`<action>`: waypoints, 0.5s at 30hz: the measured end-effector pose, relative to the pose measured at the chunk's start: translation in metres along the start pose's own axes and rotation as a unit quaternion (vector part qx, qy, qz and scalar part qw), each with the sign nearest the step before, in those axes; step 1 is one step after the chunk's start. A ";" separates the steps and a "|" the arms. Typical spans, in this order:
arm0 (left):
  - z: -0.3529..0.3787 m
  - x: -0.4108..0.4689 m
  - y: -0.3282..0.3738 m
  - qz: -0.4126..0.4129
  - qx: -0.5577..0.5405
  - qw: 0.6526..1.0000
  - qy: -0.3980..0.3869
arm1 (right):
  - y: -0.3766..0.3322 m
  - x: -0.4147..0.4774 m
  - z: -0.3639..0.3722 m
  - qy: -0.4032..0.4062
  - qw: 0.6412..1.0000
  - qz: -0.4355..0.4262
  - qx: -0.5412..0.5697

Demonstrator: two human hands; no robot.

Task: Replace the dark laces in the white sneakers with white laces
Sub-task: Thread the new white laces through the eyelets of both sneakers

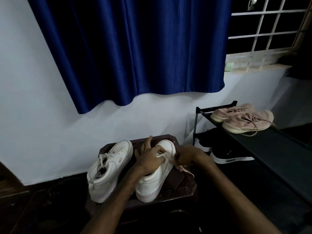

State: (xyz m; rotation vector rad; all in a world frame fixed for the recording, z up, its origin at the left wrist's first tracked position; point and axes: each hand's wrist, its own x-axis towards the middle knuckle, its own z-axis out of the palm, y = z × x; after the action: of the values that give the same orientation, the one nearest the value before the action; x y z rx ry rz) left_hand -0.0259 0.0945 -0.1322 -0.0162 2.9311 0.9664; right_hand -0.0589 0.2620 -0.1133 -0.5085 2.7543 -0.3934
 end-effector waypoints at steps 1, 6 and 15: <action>0.001 0.001 -0.001 0.009 0.007 1.000 0.005 | -0.007 0.002 -0.001 0.021 1.000 0.000 -0.008; -0.007 -0.005 -0.004 -0.074 -0.339 0.933 0.093 | -0.020 0.011 0.024 0.102 0.991 -0.014 0.089; -0.003 -0.017 -0.032 -0.106 -0.127 0.972 0.164 | -0.025 0.023 0.035 0.169 0.970 0.025 0.172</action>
State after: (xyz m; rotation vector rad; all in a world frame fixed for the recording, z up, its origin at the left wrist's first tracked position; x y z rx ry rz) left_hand -0.0083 0.0668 -0.1474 -0.5380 2.9733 1.4112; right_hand -0.0598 0.2234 -0.1433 -0.3035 2.9127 -1.0060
